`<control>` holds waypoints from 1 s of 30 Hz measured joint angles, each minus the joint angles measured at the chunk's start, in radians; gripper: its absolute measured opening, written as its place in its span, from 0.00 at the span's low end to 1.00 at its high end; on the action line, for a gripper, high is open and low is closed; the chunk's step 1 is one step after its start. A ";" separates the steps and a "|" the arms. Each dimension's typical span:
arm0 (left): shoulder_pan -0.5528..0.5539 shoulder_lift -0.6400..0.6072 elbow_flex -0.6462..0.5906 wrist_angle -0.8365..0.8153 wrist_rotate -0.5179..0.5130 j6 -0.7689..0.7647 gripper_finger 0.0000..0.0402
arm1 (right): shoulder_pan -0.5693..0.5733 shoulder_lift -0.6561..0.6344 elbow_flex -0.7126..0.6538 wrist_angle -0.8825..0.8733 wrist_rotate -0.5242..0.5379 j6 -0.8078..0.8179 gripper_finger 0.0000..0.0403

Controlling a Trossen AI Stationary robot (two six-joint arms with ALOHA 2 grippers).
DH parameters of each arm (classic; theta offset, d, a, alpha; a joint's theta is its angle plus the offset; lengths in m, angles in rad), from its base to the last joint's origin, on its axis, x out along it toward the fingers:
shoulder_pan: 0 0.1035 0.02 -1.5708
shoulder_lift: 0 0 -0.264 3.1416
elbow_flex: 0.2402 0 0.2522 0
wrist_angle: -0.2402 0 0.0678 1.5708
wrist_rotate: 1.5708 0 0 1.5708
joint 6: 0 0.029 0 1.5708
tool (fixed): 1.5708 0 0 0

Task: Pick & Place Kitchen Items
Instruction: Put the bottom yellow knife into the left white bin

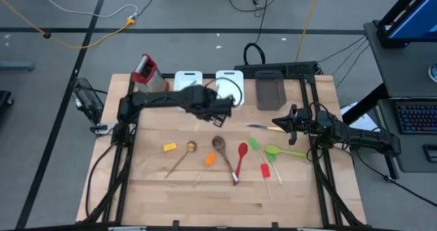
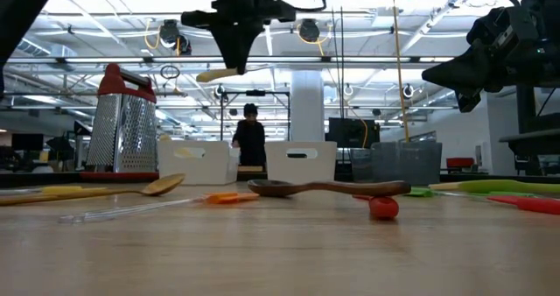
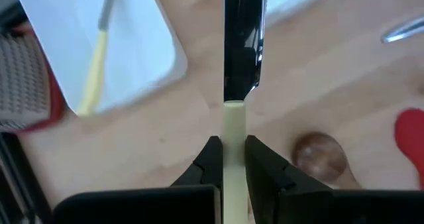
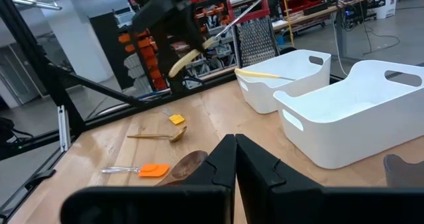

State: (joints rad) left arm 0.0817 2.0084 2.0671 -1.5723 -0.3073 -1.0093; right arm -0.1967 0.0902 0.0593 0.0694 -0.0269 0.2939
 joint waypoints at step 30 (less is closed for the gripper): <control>0.448 -0.016 -0.057 0.002 0.325 0.314 0.06 | 0.000 0.000 0.000 0.000 0.000 0.000 0.01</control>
State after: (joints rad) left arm 0.5300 1.9923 2.0098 -1.5698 0.0173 -0.6955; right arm -0.1964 0.0902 0.0594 0.0696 -0.0269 0.2942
